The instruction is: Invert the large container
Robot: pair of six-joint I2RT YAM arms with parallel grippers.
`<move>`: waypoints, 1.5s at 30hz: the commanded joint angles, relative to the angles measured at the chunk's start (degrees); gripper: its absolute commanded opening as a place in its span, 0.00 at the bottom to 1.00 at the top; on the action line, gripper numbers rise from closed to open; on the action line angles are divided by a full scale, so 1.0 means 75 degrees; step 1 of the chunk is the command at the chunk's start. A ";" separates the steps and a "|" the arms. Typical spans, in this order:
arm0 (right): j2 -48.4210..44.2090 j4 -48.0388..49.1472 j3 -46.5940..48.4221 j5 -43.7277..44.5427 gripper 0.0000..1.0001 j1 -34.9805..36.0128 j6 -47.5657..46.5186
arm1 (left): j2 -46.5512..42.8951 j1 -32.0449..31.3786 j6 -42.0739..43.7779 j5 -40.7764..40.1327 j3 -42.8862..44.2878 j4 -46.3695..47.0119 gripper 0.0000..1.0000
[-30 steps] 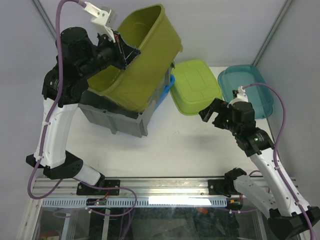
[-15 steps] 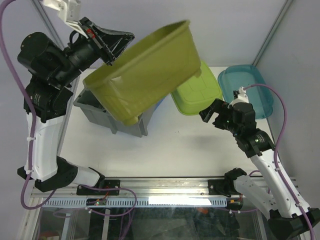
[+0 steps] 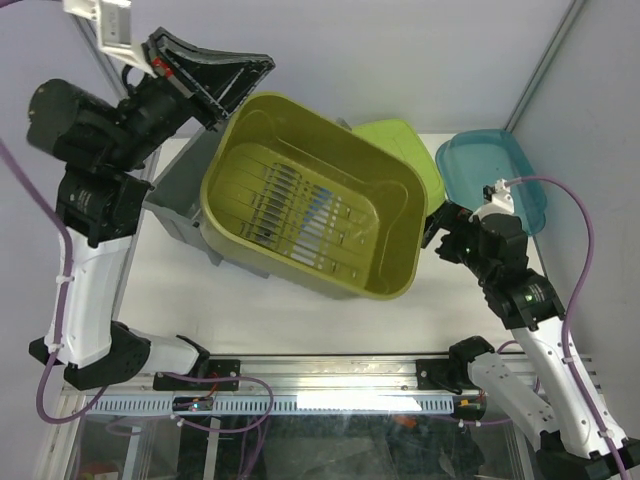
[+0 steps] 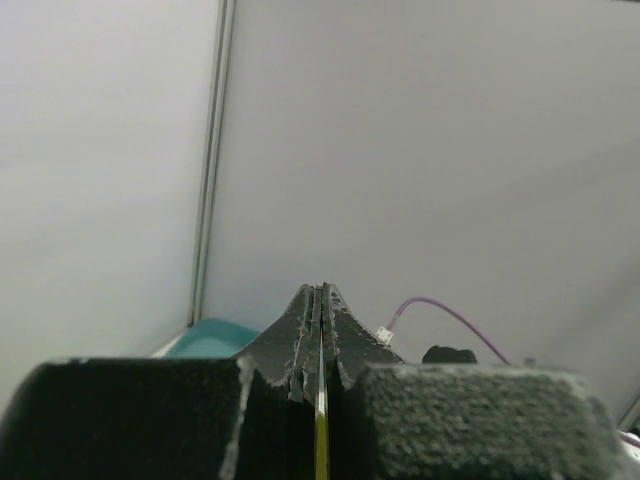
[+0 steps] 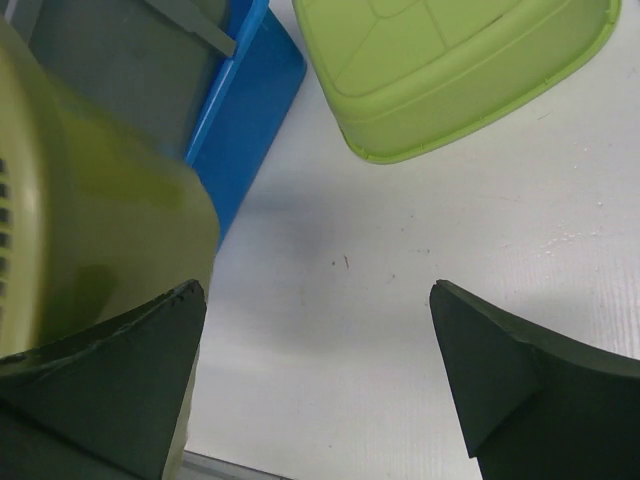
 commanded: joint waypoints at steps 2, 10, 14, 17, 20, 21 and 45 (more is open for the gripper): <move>-0.0129 0.0258 0.0296 -0.0244 0.99 0.0019 0.0019 | 0.0038 -0.0037 -0.0387 0.0180 -0.0673 0.0348 0.00; -0.0047 0.0448 0.0035 -0.0458 0.99 0.0019 0.0258 | -0.0221 -0.0062 -0.0755 0.0329 -0.2023 0.0666 0.00; -0.0050 0.0500 -0.0078 -0.0452 0.99 0.0022 0.0323 | -0.0351 -0.0098 -0.0776 0.0298 -0.2697 0.0738 0.00; -0.0008 0.0553 -0.0148 -0.0504 0.99 0.0022 0.0347 | -0.0484 -0.0101 -0.0770 0.0180 -0.3152 0.0780 0.00; 0.0045 0.0561 -0.0206 -0.0554 0.99 0.0020 0.0347 | -0.0564 -0.0141 -0.0998 0.0287 -0.3710 0.1102 0.00; 0.0056 0.0558 -0.0225 -0.0567 0.99 0.0019 0.0343 | -0.0568 -0.0183 -0.1032 0.0321 -0.3838 0.1176 0.00; -0.1170 -0.0042 -0.0238 -0.0126 0.99 0.0030 -0.0722 | -0.0905 -0.1426 0.0084 -0.0052 -0.3867 -0.0157 0.59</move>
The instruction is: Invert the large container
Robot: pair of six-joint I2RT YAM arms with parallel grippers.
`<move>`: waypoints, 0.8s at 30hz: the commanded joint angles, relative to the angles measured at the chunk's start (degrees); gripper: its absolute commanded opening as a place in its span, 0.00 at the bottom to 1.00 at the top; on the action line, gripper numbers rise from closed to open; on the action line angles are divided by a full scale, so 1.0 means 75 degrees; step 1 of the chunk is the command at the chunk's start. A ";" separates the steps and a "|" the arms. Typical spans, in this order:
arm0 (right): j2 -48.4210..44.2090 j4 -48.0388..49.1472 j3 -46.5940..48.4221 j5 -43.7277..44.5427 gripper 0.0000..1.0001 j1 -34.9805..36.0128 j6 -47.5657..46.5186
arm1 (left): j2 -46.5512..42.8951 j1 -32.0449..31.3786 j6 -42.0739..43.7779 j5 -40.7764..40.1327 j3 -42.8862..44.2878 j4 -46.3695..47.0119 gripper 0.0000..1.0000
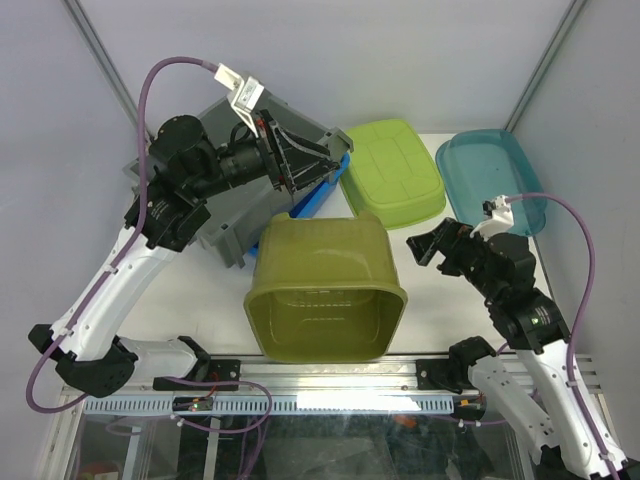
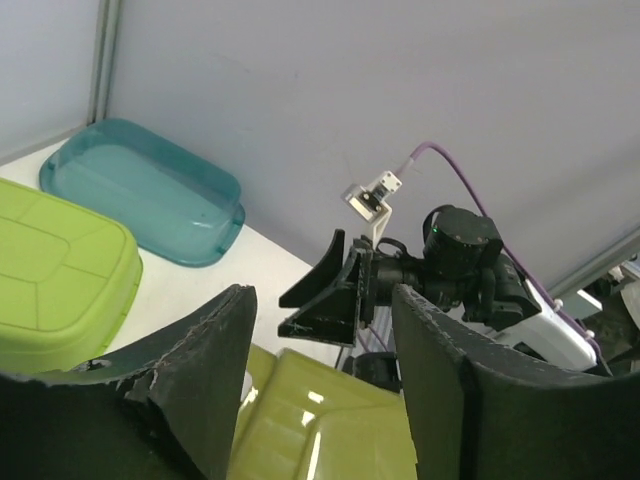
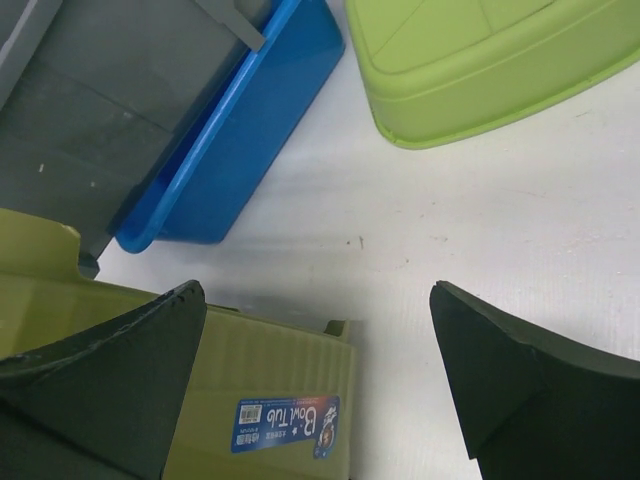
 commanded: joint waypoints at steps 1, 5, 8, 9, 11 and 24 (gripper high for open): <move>-0.0114 -0.0314 0.0618 0.0944 0.99 0.0017 -0.0411 | -0.0186 -0.0338 0.0586 -0.0297 0.0409 -0.0639 0.63; -0.0258 -0.0575 0.1287 0.1548 0.99 0.0014 -0.0790 | -0.0323 -0.0777 0.1054 -0.0696 0.0519 -0.1205 0.77; -0.0582 -0.0460 0.1486 0.1556 0.99 0.0016 -0.1080 | -0.0610 -0.1151 0.1372 -0.0983 0.0321 -0.1387 0.86; -0.0719 -0.0398 0.1493 0.1521 0.99 0.0011 -0.1122 | -0.0710 -0.1308 0.1490 -0.1069 0.0241 -0.1463 0.88; -0.1040 -0.0230 0.1405 0.1337 0.99 0.0016 -0.1186 | -0.0888 -0.1772 0.1735 -0.1330 0.0045 -0.1652 0.98; -0.1899 0.0269 0.0523 0.2253 0.99 0.0019 -0.0888 | 0.0184 -0.6956 0.2871 -0.6875 0.0275 -0.2322 0.99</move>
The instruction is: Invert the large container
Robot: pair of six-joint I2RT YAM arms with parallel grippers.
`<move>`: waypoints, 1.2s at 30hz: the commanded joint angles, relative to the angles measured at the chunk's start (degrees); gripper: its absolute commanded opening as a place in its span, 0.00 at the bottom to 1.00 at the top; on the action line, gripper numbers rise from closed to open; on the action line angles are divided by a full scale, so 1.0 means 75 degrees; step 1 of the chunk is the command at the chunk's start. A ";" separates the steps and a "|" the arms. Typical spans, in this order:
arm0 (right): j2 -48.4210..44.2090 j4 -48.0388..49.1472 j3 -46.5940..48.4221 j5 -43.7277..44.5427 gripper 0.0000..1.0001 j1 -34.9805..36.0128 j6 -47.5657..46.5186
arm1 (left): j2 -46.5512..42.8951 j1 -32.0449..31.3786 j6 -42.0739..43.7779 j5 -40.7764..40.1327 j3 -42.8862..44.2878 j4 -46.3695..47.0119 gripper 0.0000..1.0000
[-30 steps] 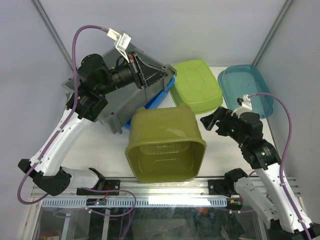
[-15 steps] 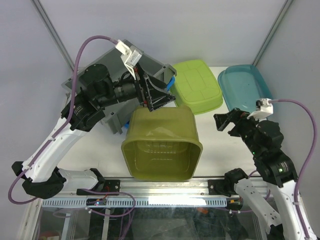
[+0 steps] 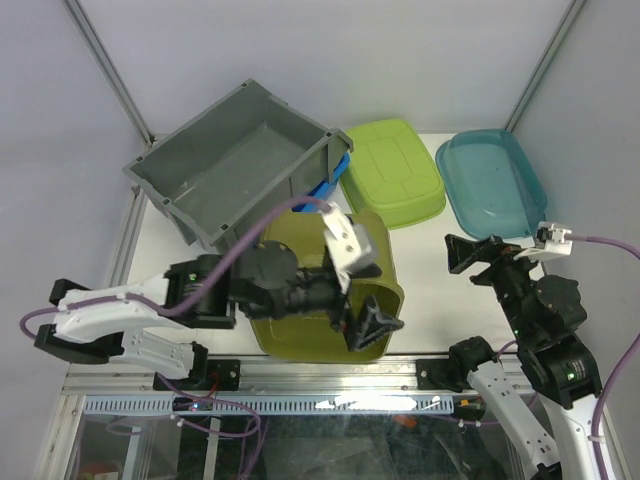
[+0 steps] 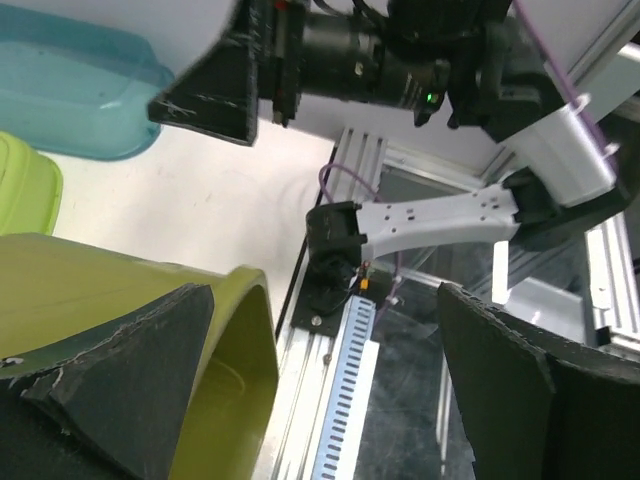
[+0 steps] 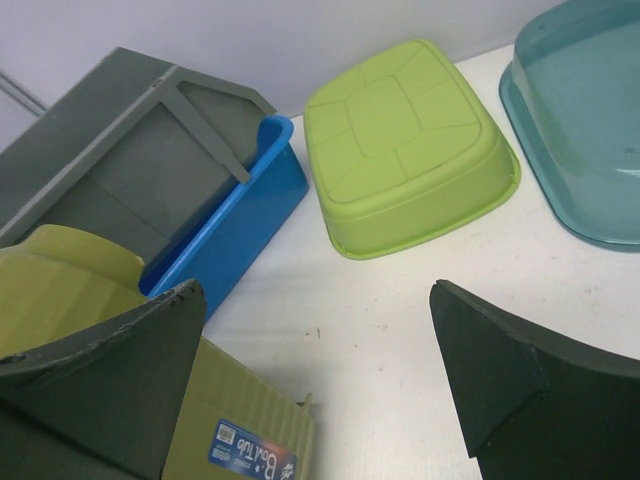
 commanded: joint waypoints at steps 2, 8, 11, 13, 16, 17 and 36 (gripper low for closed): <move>-0.0009 0.0539 -0.0149 0.0476 0.99 0.0011 0.0122 | 0.0550 -0.0925 0.0581 -0.2654 0.0462 -0.0101 0.99; -0.0106 0.0466 -0.0167 0.0647 0.99 0.0016 0.0088 | 0.1048 -0.1724 0.0397 -0.4116 0.0108 0.0100 0.99; -0.0177 0.0433 -0.0177 0.0723 0.99 0.0018 0.0074 | 0.1128 -0.2081 0.0155 -0.4762 -0.0197 0.0275 0.99; -0.0205 0.0448 -0.0201 0.0700 0.99 0.0018 0.0085 | 0.1032 -0.2210 -0.0110 -0.5093 -0.0422 0.0350 0.99; -0.0203 0.0505 -0.0223 0.0604 0.99 0.0017 0.0134 | 0.0622 -0.2270 -0.0395 -0.5366 -0.0827 0.0807 0.99; -0.0189 0.0534 -0.0248 0.0565 0.99 0.0014 0.0152 | 0.0386 -0.2271 -0.0388 -0.5391 -0.0989 0.1044 0.99; -0.0551 0.0800 -0.0578 -0.4820 0.99 0.0010 -0.0691 | -0.0722 -0.2450 0.0462 -0.4621 -0.1042 0.2453 0.99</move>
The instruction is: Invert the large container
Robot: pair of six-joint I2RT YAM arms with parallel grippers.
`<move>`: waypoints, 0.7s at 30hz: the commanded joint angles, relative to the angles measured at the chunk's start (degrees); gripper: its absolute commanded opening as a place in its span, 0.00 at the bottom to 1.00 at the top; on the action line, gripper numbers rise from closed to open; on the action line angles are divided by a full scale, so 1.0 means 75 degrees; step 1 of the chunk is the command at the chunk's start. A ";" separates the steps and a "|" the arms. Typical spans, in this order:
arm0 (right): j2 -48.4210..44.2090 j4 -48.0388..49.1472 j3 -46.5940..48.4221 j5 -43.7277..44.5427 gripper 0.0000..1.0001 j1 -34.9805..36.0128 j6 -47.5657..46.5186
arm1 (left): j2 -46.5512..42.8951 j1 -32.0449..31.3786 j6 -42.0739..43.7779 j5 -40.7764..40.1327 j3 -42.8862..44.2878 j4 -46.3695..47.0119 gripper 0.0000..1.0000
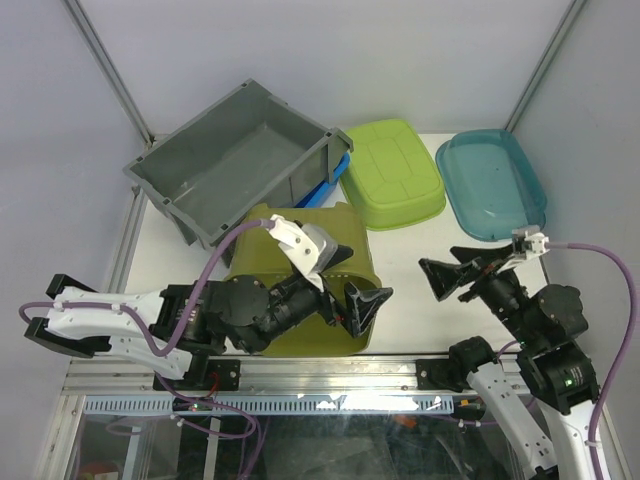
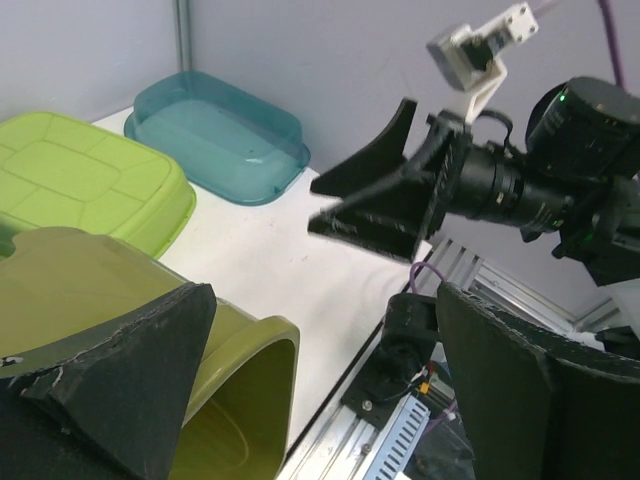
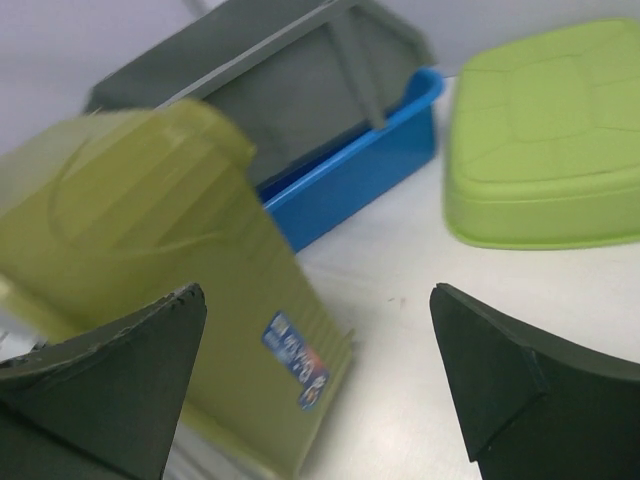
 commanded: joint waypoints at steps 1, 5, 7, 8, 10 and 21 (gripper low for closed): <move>-0.0289 0.0490 -0.0327 -0.2972 0.99 0.0013 -0.0261 | -0.0370 -0.0805 0.0396 0.0066 0.0329 0.0631 0.99; -0.0466 0.0733 -0.0661 -0.4395 0.99 0.0020 0.0038 | -0.0709 -0.0812 0.0465 -0.0426 0.0252 0.0875 0.99; -0.0533 0.0917 -0.0788 -0.4934 0.99 0.0000 0.0184 | -0.0813 -0.0801 0.0445 -0.0989 0.0228 0.0822 0.99; -0.0549 0.1020 -0.0831 -0.5214 0.99 -0.0007 0.0252 | -0.0856 -0.0806 0.0418 -0.1223 0.0215 0.0785 0.99; -0.0559 0.1134 -0.0907 -0.5628 0.99 -0.0049 0.0317 | -0.0932 -0.0805 0.0340 -0.1496 0.0164 0.0691 0.99; -0.0911 0.2449 -0.1486 -0.5879 0.99 -0.1119 0.1078 | -0.1073 -0.0789 0.0342 -0.2070 -0.0051 0.0709 0.99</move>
